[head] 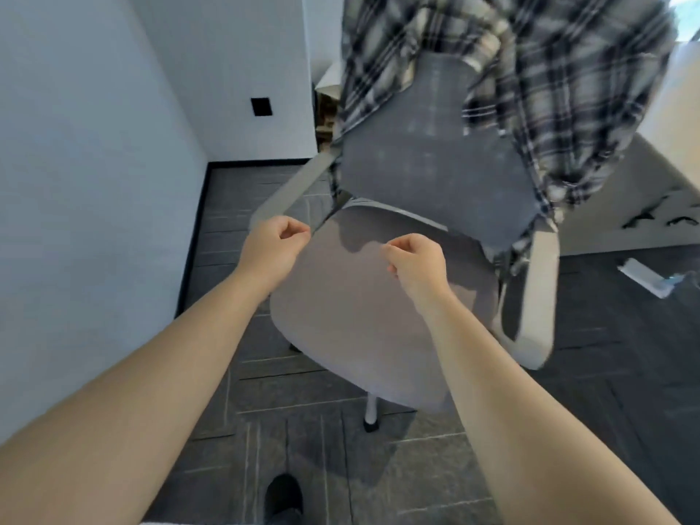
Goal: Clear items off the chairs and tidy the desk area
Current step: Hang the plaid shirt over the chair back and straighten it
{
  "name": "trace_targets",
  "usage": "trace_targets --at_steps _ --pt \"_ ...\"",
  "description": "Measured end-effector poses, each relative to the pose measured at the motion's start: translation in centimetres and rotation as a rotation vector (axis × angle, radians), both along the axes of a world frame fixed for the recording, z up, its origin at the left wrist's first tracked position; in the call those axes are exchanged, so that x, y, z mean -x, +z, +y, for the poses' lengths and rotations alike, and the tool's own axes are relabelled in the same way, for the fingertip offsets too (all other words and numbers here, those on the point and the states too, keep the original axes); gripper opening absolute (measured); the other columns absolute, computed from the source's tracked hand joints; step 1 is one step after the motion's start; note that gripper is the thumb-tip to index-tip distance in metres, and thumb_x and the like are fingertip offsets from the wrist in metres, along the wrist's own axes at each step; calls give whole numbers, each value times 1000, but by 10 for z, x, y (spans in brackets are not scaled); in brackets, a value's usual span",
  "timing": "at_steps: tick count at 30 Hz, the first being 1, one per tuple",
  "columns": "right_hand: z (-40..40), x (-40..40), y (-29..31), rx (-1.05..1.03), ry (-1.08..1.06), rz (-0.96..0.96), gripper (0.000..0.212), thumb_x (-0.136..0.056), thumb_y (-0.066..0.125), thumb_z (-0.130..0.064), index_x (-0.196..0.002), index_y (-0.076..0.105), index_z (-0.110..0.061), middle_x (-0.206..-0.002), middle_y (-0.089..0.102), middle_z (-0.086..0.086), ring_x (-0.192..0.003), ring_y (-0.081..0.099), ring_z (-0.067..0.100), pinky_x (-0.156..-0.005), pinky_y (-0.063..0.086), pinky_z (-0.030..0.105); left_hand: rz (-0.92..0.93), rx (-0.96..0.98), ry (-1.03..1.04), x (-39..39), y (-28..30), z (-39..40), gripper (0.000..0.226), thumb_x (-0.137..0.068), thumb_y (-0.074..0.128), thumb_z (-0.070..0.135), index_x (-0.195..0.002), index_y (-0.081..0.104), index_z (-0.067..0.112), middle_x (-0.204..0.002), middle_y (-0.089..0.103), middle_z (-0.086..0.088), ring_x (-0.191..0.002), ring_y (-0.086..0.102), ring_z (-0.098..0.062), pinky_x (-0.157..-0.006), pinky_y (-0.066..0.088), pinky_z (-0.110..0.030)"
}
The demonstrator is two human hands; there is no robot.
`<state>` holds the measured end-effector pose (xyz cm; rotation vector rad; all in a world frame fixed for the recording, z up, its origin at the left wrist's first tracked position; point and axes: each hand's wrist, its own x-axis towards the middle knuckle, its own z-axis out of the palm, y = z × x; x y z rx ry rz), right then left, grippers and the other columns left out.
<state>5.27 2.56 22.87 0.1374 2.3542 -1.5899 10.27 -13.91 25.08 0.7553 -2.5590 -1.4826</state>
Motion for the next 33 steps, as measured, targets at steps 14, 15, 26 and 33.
trace_targets --at_steps 14,15,26,33 --pt "-231 81 -112 68 -17 -215 35 -90 52 -24 -100 60 9 -82 57 14 -76 45 20 -69 33 27 -95 -170 171 42 -108 -187 8 -89 49 16 -91 56 18 -84 55 9 -90 53 -14 -80 44 -29" --pt "-238 84 -118 72 -28 -232 33 -91 52 -23 -93 60 8 -85 60 16 -77 44 20 -65 34 26 -102 -171 162 44 -114 -191 8 -89 49 16 -91 56 18 -86 55 9 -92 53 -14 -82 44 -29" --pt "-243 84 -149 57 -28 -282 44 -91 51 -19 -117 46 15 -128 52 32 -117 51 45 -101 39 59 -124 -164 123 40 -126 -198 15 -90 48 17 -100 59 14 -84 53 12 -80 53 -11 -79 44 -28" --pt "-204 37 -143 -10 95 -374 20 -90 53 -21 -82 52 -2 -124 53 36 -114 52 47 -99 40 61 -129 -158 117 13 -111 -169 11 -90 48 17 -96 57 18 -97 56 4 -94 54 -15 -90 45 -34"
